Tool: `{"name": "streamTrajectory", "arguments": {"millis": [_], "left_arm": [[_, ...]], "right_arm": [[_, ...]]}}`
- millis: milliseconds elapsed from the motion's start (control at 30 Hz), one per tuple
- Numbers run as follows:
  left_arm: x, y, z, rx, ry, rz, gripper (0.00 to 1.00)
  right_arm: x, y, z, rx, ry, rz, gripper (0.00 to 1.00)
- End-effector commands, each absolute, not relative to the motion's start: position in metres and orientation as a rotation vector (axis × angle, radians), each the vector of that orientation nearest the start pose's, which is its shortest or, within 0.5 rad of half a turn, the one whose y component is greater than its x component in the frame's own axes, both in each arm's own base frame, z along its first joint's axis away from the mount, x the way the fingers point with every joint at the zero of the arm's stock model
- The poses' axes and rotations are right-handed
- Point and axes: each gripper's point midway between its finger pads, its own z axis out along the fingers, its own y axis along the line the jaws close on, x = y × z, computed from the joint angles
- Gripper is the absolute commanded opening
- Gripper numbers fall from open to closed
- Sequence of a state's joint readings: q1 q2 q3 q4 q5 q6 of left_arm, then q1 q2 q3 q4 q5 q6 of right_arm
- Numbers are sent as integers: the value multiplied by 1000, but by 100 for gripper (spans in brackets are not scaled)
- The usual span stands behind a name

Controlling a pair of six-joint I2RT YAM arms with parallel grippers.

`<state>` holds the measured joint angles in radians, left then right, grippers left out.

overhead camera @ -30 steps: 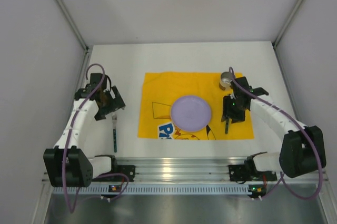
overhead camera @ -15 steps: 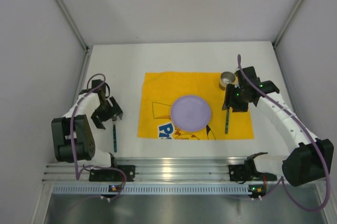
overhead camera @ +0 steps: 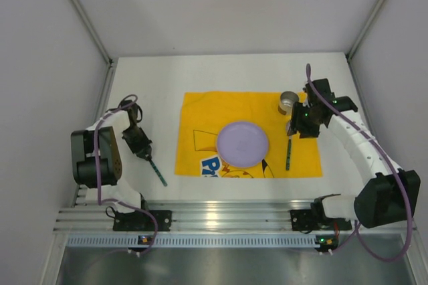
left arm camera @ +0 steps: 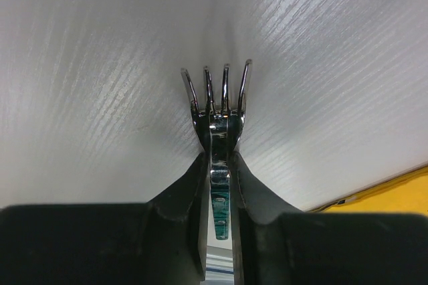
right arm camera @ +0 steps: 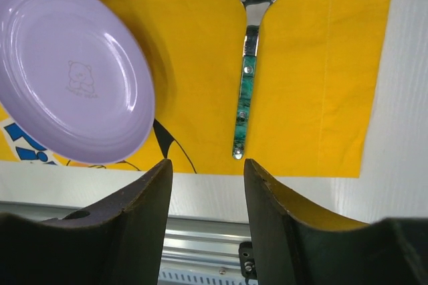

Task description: Set the dinner table for one person

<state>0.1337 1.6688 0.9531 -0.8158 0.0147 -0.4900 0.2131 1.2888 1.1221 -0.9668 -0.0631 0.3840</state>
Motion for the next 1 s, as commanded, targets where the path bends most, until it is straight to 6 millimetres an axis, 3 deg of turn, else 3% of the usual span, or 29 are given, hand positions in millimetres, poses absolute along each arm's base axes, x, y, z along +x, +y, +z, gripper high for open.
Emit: {"name": "streamTrajectory", "arguments": {"millis": [0,67,167,233,333,367,400,467,500,567,600,767,800,900,967], "left_arm": [[235,36,-22,-942,2984,181,0],[241,38,-18,-915,2970,181,0],[267,37,8,-806,2908,119,0],[292,40,38,-715,2825,132,0],[318,12,73,-552,2748,97,0],[327,-14,82,-449,2728,56,0],[341,-28,97,-396,2683,5,0],[352,-63,109,-297,2662,-94,0],[364,-77,123,-286,2631,-152,0],[373,-103,126,-223,2636,-207,0],[380,-122,139,-172,2614,-286,0],[389,-182,130,71,2630,-274,0],[392,-189,120,107,2655,-266,0],[394,-195,101,155,2678,-180,0],[387,-197,76,175,2753,-156,0]], "right_arm": [[270,72,160,211,2673,257,47],[271,68,161,219,2670,257,47],[273,66,164,221,2663,266,47],[278,67,170,215,2650,276,49],[284,66,178,217,2638,263,65],[284,65,180,221,2640,255,77],[287,65,187,222,2623,253,85],[289,63,191,222,2620,238,95],[289,62,195,221,2618,234,96],[289,61,199,213,2616,222,98],[288,60,201,214,2617,218,99],[279,58,207,224,2606,212,100],[277,57,206,226,2609,212,100],[268,55,209,231,2608,203,100],[262,52,211,235,2609,188,100]]}}
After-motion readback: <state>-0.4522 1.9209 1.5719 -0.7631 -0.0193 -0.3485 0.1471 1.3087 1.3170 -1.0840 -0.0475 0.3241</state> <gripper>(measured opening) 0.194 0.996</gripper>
